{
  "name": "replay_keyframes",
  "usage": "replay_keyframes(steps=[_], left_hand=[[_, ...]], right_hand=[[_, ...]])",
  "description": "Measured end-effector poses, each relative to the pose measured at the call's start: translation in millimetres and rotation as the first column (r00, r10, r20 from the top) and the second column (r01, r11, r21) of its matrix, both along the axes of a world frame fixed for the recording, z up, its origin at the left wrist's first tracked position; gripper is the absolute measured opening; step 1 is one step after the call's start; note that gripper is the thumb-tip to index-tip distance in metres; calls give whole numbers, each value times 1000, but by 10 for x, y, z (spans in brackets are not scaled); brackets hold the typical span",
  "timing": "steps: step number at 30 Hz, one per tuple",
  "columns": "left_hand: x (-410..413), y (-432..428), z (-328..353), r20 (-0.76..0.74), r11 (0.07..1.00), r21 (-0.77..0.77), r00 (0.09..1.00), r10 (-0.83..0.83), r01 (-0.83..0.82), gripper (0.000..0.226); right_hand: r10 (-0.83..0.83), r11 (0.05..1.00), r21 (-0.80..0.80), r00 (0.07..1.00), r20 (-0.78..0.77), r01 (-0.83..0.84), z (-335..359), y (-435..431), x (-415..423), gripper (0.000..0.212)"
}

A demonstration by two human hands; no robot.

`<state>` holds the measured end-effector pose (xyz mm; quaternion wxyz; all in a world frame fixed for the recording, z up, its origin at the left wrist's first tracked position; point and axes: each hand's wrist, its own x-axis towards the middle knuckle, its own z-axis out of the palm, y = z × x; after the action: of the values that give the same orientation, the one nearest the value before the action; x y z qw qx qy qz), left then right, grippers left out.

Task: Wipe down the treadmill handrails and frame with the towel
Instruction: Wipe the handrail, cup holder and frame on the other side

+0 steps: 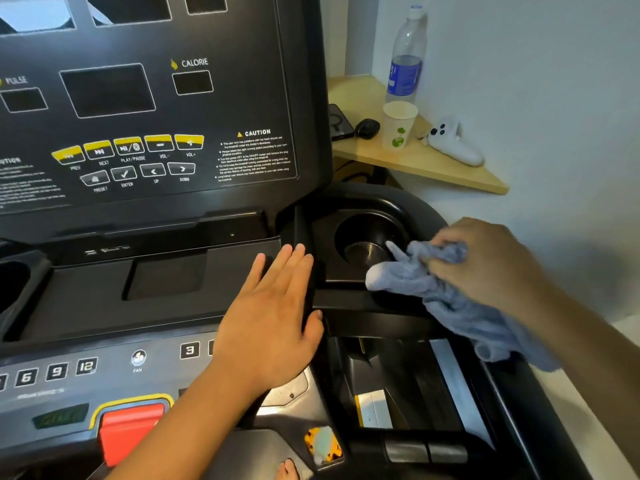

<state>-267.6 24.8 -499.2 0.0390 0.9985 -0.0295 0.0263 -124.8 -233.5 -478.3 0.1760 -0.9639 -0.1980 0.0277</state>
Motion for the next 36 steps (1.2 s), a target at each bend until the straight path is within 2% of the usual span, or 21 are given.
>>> replay_keyframes(steps=[3,5,7,10,12,15,17,21,26,29,32,34,36], left_hand=[[6,-2,-1,6,1000,15,1000,5,-5,72],[22,-2,-9,2,1000,26,1000,5,-5,71],[30,-3,-15,3,1000,28,1000,7,-7,71],[40,-3,-22,10,1000,26,1000,8,-8,71],[42,-1,-25,19,1000,21,1000,6,-7,72],[39,5,-14,21,1000,24,1000,5,-5,72],[35,3,-10,17,999,32,1000,5,-6,71],[16,15,-16,15,1000,11,1000,11,-12,69],[20,23,-30,22,1000,-9,1000,-6,6,60],[31,25,-37,15,1000,-23,1000,4,-3,61],[29,17,-17,15,1000,-18,1000,14,-14,65],[31,4,2,7,1000,-24,1000,15,-15,71],[30,-5,25,19,999,-43,1000,18,-17,80]], right_hand=[[-218,974,85,971,101,210,-78,-53,250,19],[-295,949,166,942,162,269,-168,33,508,25],[-292,949,185,930,225,254,-246,236,791,30],[-266,964,64,943,202,258,-222,718,1153,40],[-208,978,57,963,169,201,-165,1076,1251,44],[8,982,182,976,218,-48,-175,1587,1067,35],[93,961,233,969,230,-148,-216,1718,957,31],[118,961,243,991,68,-131,-120,1324,1045,41],[-104,968,225,994,-36,110,-81,489,913,34],[-164,976,132,984,-64,171,-83,124,624,52],[-112,993,30,987,-118,116,-54,-43,350,77],[-28,995,86,980,-198,45,20,-97,210,90],[58,959,283,968,-246,15,111,-121,85,91]])
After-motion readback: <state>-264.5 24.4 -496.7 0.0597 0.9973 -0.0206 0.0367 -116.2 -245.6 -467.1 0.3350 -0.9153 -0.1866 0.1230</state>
